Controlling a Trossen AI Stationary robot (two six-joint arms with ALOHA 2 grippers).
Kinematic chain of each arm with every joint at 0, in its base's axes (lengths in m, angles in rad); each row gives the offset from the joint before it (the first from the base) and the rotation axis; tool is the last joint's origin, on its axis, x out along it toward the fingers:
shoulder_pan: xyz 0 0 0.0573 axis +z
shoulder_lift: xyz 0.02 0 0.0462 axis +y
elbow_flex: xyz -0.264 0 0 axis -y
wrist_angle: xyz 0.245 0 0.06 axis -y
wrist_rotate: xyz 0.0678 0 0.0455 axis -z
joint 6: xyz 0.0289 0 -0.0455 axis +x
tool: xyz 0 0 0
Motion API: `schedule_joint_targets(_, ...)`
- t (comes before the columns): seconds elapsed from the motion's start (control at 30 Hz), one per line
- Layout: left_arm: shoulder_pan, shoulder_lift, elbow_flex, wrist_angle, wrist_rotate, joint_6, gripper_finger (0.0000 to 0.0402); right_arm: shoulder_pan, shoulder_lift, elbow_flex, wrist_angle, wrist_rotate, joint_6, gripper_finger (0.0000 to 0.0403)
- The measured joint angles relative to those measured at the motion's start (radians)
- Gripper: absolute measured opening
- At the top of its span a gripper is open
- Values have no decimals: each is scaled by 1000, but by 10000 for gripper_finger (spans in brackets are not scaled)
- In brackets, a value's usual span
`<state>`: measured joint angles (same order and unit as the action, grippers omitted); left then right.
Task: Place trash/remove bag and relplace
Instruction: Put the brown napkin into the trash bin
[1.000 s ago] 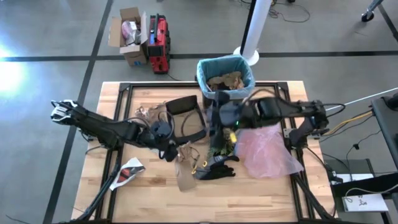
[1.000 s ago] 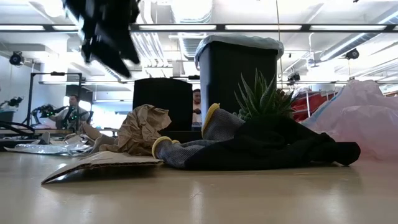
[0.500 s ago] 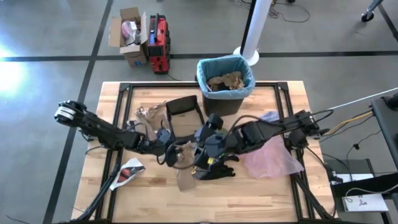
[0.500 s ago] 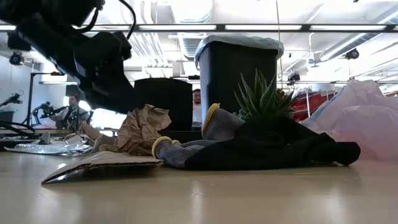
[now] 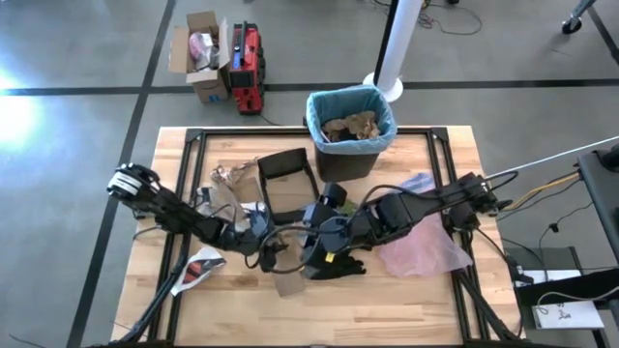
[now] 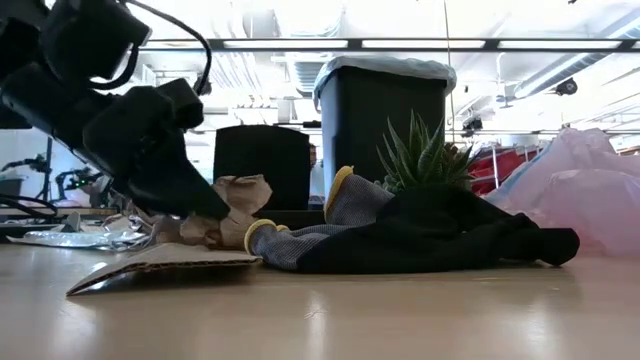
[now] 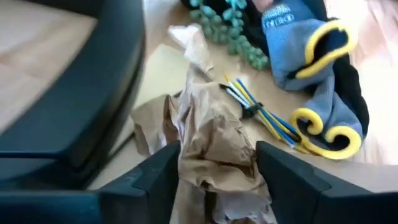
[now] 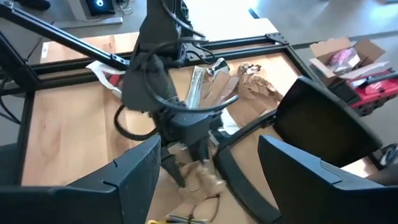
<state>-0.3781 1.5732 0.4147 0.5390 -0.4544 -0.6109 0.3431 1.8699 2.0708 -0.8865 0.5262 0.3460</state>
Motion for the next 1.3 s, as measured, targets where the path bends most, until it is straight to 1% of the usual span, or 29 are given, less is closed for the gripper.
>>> schedule_joint_targets(0.13,-12,31,47,-3,3,2,129,4,-28,0,-39,0,-31,237)
schedule_joint_targets(0.3,-12,0,148,-42,18,26,25,9,-95,0,-172,-1,-52,219)
schedule_joint_targets(0.33,-12,-16,171,-53,13,49,14,8,-112,0,-190,1,-51,216)
schedule_joint_targets(0.37,-12,-35,197,-72,-1,76,9,8,-130,0,-204,5,-51,213)
schedule_joint_targets(0.47,-9,-90,296,-159,-61,199,19,8,-186,0,-231,48,-58,204)
schedule_joint_targets(0.53,-6,-133,372,-252,-114,288,22,8,-214,0,-232,54,-75,201)
schedule_joint_targets(0.63,13,-183,503,-330,-185,414,17,8,-248,0,-240,53,-116,200)
schedule_joint_targets(0.73,61,-215,629,-337,-237,535,8,8,-282,-1,-268,85,-139,206)
schedule_joint_targets(0.8,121,-219,712,-344,-239,591,3,8,-311,-1,-268,125,-150,212)
schedule_joint_targets(0.87,193,-207,791,-367,-229,610,3,8,-338,-1,-266,158,-156,219)
schedule_joint_targets(1.03,370,-157,949,-445,-109,595,4,14,-380,-3,-262,152,-124,234)
schedule_joint_targets(1.17,477,-77,1055,-450,-25,595,4,23,-384,-4,-304,147,-116,243)
schedule_joint_targets(1.3,561,27,1178,-454,-23,591,6,27,-381,-5,-353,146,-71,247)
